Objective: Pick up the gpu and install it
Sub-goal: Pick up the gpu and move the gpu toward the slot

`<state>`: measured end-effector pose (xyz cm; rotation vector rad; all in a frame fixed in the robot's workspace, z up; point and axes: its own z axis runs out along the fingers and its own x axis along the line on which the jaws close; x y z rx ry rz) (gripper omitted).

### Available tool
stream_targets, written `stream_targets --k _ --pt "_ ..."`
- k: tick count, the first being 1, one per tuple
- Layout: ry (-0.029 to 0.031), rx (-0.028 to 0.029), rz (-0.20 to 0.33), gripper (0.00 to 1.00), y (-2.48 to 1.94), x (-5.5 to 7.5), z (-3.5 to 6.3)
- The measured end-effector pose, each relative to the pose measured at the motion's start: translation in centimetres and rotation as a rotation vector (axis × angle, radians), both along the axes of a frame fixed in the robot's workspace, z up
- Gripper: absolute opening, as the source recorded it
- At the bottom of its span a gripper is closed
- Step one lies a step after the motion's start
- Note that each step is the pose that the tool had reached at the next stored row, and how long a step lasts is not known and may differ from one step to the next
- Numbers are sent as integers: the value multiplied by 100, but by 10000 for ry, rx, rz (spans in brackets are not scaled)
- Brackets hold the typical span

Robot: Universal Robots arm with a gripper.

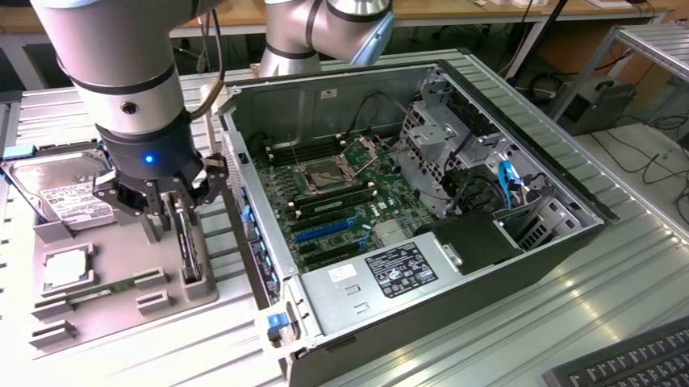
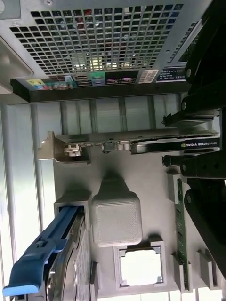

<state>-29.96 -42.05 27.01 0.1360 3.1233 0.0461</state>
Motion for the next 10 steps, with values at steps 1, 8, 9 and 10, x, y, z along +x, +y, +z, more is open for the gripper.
stream_targets --k 1,8,9,10 --pt "0 1 -19 38 0 0 -18" --pt "2 93 -91 38 3 -1 -99" --pt "2 120 -100 38 3 -1 -108" --pt "-1 143 -110 38 4 -1 -117"
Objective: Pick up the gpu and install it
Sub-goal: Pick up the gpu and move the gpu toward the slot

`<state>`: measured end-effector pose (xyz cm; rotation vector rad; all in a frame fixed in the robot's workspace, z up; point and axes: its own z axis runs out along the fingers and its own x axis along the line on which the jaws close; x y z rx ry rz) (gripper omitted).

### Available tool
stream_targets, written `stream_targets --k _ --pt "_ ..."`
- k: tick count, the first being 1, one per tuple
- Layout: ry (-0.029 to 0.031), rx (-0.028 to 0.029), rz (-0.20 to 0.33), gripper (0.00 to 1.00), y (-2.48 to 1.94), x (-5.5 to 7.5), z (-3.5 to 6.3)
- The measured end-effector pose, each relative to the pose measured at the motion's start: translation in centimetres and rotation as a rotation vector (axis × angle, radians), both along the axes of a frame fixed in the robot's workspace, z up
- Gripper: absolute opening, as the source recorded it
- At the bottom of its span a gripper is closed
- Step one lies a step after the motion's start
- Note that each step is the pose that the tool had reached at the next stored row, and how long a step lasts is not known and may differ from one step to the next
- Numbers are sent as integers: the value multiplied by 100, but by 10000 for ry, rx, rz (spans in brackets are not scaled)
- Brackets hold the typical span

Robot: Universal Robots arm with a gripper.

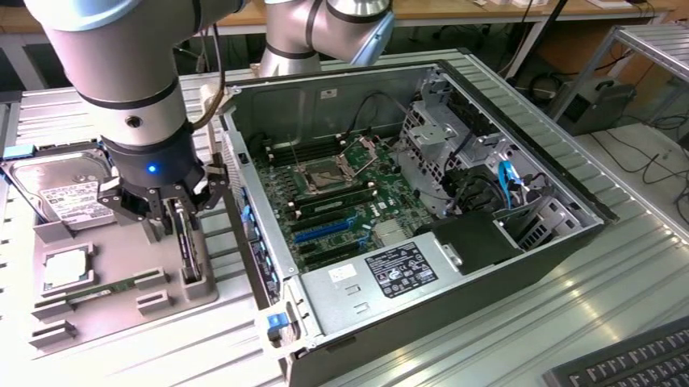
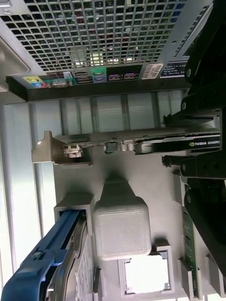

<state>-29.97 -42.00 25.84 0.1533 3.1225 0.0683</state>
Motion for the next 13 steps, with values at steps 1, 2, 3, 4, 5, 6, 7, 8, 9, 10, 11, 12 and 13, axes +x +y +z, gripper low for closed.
stream_targets --k 1,2,3,4,5,6,7,8,9,10,11,12,13 --pt "0 16 -10 38 0 -1 -9" --pt "0 29 -23 38 0 -1 -17" --pt "1 47 -37 38 0 -2 -24" --pt "2 69 -49 38 0 -4 -31" --pt "2 93 -59 38 0 -6 -39" --pt "1 115 -67 38 0 -9 -47" --pt "1 135 -72 38 0 -12 -55" --pt "2 157 -78 38 -1 -19 -74" --pt "2 168 -80 38 -1 -22 -85" --pt "1 181 -82 38 0 -25 -98" --pt "1 197 -83 38 0 -25 -109" --pt "2 217 -83 38 0 -26 -122" --pt "1 236 -84 38 0 -26 -137"
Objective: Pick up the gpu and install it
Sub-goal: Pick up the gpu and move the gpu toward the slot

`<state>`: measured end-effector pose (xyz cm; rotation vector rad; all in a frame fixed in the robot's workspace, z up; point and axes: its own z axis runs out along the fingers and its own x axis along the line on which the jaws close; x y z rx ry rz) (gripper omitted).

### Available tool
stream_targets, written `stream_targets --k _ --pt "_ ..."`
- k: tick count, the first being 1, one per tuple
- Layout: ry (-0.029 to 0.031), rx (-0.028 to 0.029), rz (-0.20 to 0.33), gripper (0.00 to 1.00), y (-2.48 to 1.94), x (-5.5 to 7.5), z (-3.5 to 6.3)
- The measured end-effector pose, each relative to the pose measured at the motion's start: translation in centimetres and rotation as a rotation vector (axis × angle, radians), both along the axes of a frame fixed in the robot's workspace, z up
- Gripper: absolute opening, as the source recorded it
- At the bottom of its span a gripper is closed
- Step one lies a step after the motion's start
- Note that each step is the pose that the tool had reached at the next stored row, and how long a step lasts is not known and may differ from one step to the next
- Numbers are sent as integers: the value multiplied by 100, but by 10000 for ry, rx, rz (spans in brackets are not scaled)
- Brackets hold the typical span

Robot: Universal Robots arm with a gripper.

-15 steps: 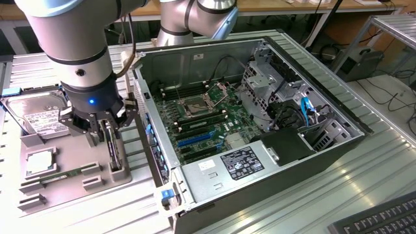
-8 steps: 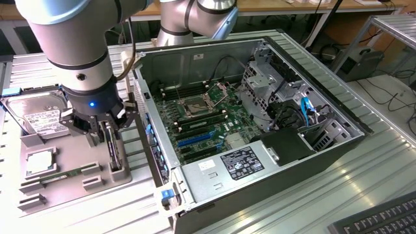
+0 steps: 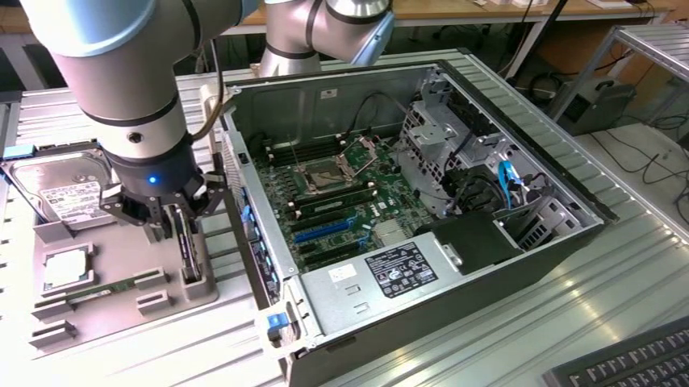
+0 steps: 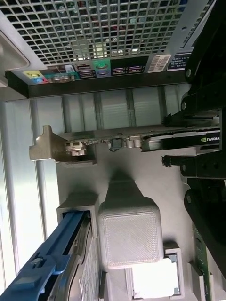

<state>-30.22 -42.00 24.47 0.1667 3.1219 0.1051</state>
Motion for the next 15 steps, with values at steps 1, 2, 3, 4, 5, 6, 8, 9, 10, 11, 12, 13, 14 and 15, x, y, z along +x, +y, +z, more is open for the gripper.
stream_targets --k 1,2,3,4,5,6,8,9,10,11,12,13,14,15 --pt "0 13 1 38 0 0 -12" --pt "0 21 1 38 0 0 -25" --pt "-1 22 1 38 -1 1 -33" --pt "2 21 1 38 -1 0 -36" --pt "4 20 1 38 -1 0 -38" --pt "2 21 1 38 -1 0 -41" --pt "1 22 1 38 0 0 -43" --pt "3 21 2 36 -1 0 -43" --pt "3 21 2 29 -1 0 -43" --pt "1 22 2 29 -1 0 -44" --pt "2 21 2 27 -1 0 -43" --pt "1 21 2 27 -1 1 -44" --pt "1 21 6 27 0 1 -44" --pt "1 21 55 27 0 0 -44"
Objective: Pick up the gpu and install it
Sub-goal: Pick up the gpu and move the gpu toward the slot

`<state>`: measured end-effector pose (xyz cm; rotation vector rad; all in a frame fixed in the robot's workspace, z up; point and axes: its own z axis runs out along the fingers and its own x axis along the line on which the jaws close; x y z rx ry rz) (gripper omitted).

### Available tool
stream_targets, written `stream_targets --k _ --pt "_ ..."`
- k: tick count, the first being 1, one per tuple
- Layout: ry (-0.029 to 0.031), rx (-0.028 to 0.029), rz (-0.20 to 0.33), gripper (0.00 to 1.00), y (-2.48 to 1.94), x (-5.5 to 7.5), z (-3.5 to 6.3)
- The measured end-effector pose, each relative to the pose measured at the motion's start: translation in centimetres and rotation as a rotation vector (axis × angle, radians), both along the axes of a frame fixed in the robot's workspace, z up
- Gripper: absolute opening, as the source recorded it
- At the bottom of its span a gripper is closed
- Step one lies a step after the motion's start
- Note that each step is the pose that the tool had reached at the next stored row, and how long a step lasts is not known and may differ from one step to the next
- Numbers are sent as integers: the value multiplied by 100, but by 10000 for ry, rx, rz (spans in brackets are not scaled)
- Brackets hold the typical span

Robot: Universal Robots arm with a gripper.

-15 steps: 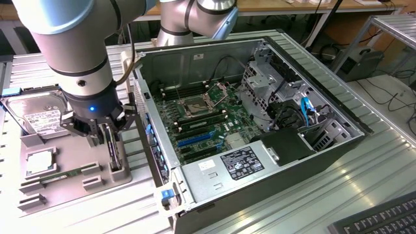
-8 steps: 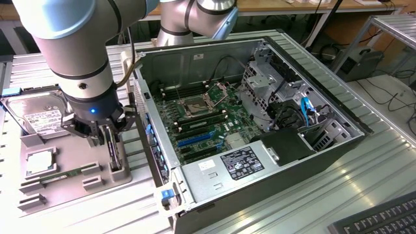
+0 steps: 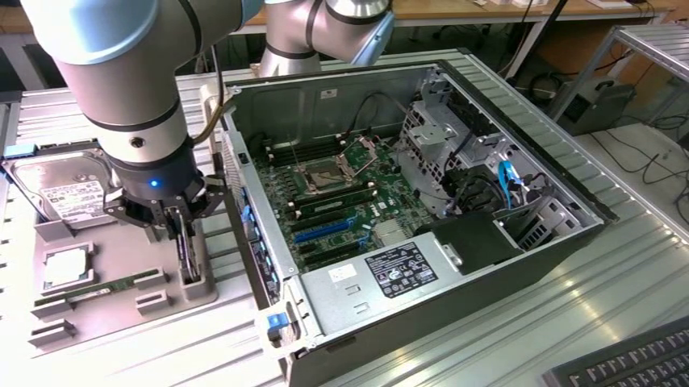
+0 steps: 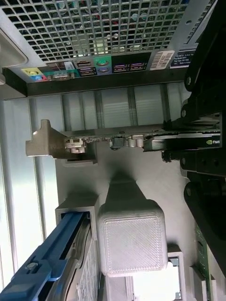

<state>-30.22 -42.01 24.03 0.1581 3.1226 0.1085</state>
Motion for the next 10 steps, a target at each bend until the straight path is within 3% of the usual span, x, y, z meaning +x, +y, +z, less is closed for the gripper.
stream_targets --k 3,5,10 --pt "0 0 389 27 0 1 0" --pt "-1 1 973 27 0 4 0" --pt "0 0 1007 27 0 5 0"
